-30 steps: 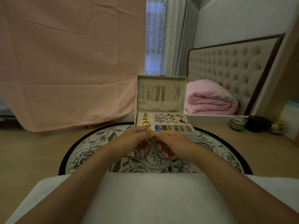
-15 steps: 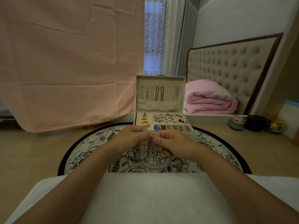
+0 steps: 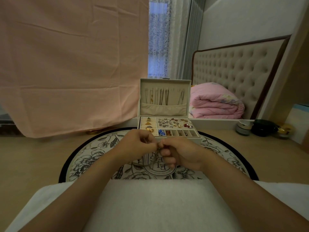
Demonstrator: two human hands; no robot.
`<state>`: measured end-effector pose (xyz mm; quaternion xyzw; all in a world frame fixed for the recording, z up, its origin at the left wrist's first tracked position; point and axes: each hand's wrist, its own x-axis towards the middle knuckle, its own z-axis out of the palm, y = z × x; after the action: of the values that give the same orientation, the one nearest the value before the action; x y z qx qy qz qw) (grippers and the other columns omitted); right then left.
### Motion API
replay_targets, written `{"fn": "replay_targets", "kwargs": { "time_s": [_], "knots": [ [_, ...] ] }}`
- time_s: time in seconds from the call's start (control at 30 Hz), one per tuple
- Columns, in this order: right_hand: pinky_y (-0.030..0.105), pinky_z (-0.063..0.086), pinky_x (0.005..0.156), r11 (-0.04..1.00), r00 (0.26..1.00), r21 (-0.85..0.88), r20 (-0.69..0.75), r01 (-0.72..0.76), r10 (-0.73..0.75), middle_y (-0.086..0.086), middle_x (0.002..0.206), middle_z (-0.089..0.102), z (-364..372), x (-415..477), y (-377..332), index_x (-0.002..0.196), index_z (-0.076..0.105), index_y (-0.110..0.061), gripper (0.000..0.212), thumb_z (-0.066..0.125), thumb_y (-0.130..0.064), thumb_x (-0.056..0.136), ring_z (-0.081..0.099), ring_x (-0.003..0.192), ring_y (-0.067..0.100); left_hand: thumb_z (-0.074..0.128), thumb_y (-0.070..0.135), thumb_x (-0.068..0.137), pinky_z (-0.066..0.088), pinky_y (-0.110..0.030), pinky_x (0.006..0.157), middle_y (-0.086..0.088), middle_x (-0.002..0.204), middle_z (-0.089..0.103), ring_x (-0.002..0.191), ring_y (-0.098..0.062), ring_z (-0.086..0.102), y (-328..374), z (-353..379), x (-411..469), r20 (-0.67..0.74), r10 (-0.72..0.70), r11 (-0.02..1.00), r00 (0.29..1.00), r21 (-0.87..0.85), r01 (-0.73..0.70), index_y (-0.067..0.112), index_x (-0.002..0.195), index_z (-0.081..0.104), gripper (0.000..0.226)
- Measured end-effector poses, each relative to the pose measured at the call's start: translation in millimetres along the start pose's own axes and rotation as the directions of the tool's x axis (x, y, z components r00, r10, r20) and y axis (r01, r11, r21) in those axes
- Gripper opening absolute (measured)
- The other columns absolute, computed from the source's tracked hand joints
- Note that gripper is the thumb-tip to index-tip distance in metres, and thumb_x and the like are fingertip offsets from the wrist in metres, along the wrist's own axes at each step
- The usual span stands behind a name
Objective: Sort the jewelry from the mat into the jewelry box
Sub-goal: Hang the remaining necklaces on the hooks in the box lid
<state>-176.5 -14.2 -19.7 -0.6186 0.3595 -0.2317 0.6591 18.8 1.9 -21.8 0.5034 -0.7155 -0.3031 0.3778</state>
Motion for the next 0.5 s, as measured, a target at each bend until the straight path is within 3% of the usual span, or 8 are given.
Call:
{"fn": "replay_targets", "kwargs": {
  "time_s": [0.1, 0.2, 0.37, 0.5],
  "knots": [
    [0.029, 0.035, 0.054, 0.993, 1.000, -0.111, -0.011, -0.027, 0.026, -0.005, 0.063, 0.035, 1.8, 3.2, -2.2, 0.073, 0.044, -0.023, 0.029, 0.040, -0.031, 0.101, 0.031, 0.052, 0.014, 0.068, 0.022, 0.085, 0.046, -0.032, 0.072, -0.016, 0.078, 0.066, 0.073, -0.019, 0.054, 4.8, 3.5, -1.6, -0.005, -0.047, 0.995, 0.999, -0.093, 0.047, 0.016, 0.078, 0.072, 0.010],
    [0.027, 0.037, 0.053, 0.969, 0.996, -0.248, -0.085, 0.012, -0.034, -0.004, 0.062, 0.039, -1.5, 0.8, -3.1, 0.066, 0.049, -0.023, 0.039, 0.049, -0.039, 0.101, 0.035, 0.051, 0.013, 0.061, 0.022, 0.092, 0.043, -0.029, 0.070, -0.004, 0.071, 0.057, 0.072, -0.019, 0.049, 10.5, 14.3, -2.5, 0.066, -0.090, 0.991, 0.994, -0.091, 0.096, 0.010, 0.080, 0.069, 0.019],
    [0.027, 0.041, 0.056, 0.996, 0.996, -0.008, -0.032, 0.088, -0.088, -0.003, 0.066, 0.043, -11.3, -9.4, -4.2, 0.085, 0.066, -0.013, 0.025, 0.050, -0.021, 0.102, 0.037, 0.054, 0.011, 0.063, 0.034, 0.093, 0.045, -0.025, 0.068, 0.006, 0.067, 0.056, 0.065, -0.008, 0.049, 9.6, 9.9, -3.4, 0.135, -0.058, 0.997, 0.989, -0.034, 0.063, 0.017, 0.074, 0.065, 0.025],
    [0.029, 0.038, 0.059, 0.998, 1.000, 0.060, 0.024, -0.004, 0.002, -0.004, 0.064, 0.034, -5.3, -4.1, 1.3, 0.072, 0.058, -0.019, 0.024, 0.052, -0.026, 0.094, 0.032, 0.053, 0.012, 0.067, 0.022, 0.089, 0.043, -0.015, 0.058, 0.017, 0.060, 0.056, 0.056, 0.001, 0.047, 10.0, 8.1, -3.6, 0.111, 0.001, 0.997, 0.994, 0.079, -0.010, 0.021, 0.076, 0.069, 0.013]
  ]
}}
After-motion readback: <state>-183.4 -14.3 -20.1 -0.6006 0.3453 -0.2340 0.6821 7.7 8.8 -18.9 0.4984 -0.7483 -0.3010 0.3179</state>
